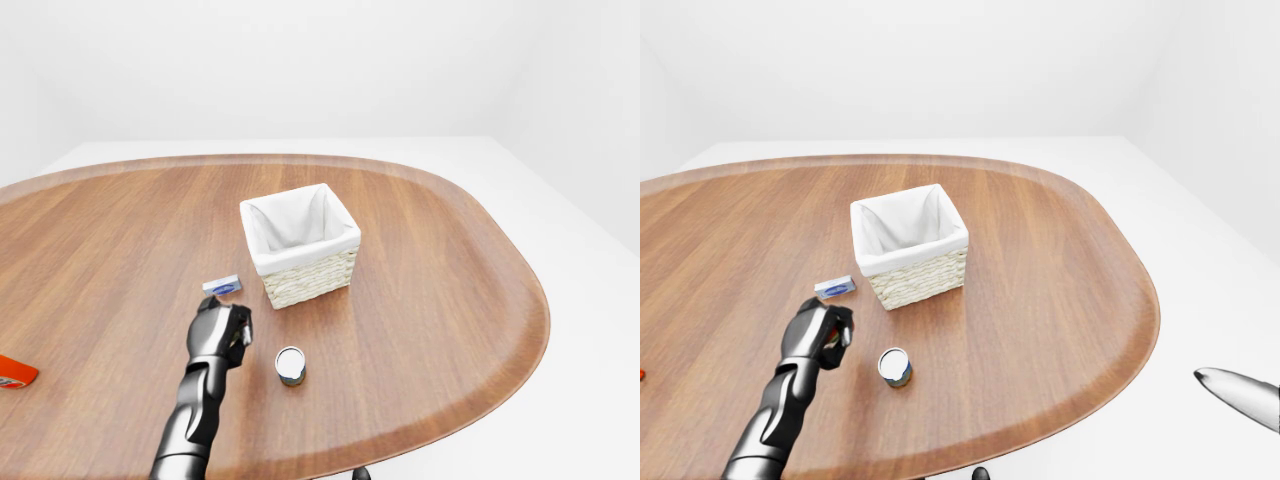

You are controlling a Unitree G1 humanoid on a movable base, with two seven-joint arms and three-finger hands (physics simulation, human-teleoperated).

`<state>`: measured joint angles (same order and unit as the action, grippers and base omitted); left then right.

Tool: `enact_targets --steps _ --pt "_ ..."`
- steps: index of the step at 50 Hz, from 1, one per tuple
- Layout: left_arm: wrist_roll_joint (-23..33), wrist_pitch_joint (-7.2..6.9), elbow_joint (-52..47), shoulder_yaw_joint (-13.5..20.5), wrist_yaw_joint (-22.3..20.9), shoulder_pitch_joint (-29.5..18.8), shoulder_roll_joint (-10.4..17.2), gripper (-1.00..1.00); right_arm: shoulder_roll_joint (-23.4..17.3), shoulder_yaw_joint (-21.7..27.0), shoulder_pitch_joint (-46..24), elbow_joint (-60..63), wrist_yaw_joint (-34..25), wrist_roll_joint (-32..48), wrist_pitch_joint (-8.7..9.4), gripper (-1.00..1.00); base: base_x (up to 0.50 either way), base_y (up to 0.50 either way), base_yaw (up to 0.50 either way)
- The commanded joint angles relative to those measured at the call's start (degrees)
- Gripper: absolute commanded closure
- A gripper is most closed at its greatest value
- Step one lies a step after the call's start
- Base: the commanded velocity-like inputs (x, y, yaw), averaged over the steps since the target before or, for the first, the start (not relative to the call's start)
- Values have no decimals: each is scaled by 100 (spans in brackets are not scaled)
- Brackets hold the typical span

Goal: Pick up the tomato sauce, and put it in the basket.

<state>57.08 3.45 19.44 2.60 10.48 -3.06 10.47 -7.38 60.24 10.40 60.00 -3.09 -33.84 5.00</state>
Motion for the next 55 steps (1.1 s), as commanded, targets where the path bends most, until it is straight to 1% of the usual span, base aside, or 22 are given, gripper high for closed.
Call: enact_targets --steps 1,8,12,13,14,17,21,24,26,27,31,32,34,35,38,39,41,42,44,45,47,55 --pt "-805 -198 -1677 428 151 -5 -158 100 44 3 -21 0 -50 47 0 -100 0 0 0" --pt "-1302 -241 -2543 626 233 15 -232 100 45 -7 -17 0 -44 51 0 -100 0 0 0" --pt "-1526 -521 -3317 608 -74 55 -397 100 31 44 -24 0 -52 11 0 -100 0 0 0" --pt "-1613 -533 -3399 606 -106 36 -419 100 21 48 -22 0 -42 -1 0 -100 0 0 0" --pt "-1560 -764 -3715 533 -301 -14 -471 100 40 61 -9 0 -56 -12 0 -100 0 0 0" --pt "-1621 -845 -3991 337 -437 -136 -554 100 44 32 -5 0 -47 -9 0 -100 0 0 0" --pt "-1628 -845 -4229 -69 -681 -634 -775 100 100 -10 -4 -2 -93 54 0 -100 0 0 0" --pt "-1211 -845 -4143 -199 -642 -1361 -692 100 96 -33 -13 0 -80 60 0 -100 0 0 0" --pt "-1476 -845 -4360 -152 -855 -1875 -813 100 102 -178 -52 -8 -84 217 0 -100 0 0 0" --pt "-1320 -845 -4214 -182 -912 -2447 -733 100 113 -156 -45 -6 -103 206 0 -100 0 0 0" --pt "-1465 -845 -3320 -121 -748 -3563 -593 100 75 -93 -23 0 -73 111 0 -100 0 0 0" --pt "-1456 -845 -2657 -110 -509 -4046 -481 100 74 -104 -27 0 -68 119 0 -100 0 0 0" --pt "-1323 -845 -1880 -138 -101 -4511 -337 100 73 -120 -51 -3 -69 135 0 -100 0 0 0" --pt "-1572 -845 -1430 -54 123 -4781 -374 100 70 -139 -64 -8 -70 153 0 -100 0 0 0" --pt "-1686 -845 495 -70 853 -5693 -220 100 60 -133 -76 -3 -67 140 0 -100 0 0 0" --pt "-1640 -845 1648 -135 1181 -6282 -131 100 45 -121 -86 -4 -57 121 0 -100 0 0 0" --pt "-1776 -845 2885 -159 1183 -6973 -94 100 20 -142 -106 0 -33 120 0 -100 0 0 0" --pt "-1862 -845 3665 -118 1371 -7609 -82 100 21 -204 -124 -15 -33 170 0 -100 0 0 0" --pt "-1843 -806 4161 -188 1433 -7912 -53 100 28 -226 -127 -23 -40 194 0 -100 0 0 0" --pt "-1747 -728 4820 -260 1523 -8397 -64 100 39 -197 -115 -43 -61 169 0 -100 0 0 0" --pt "-1471 -835 5210 -400 1495 -8703 -61 100 38 -168 -111 -60 -65 142 0 -100 0 0 0" --pt "-775 -845 5567 -477 815 -9274 -6 100 -16 -189 -138 -29 -17 100 0 -100 0 0 0"
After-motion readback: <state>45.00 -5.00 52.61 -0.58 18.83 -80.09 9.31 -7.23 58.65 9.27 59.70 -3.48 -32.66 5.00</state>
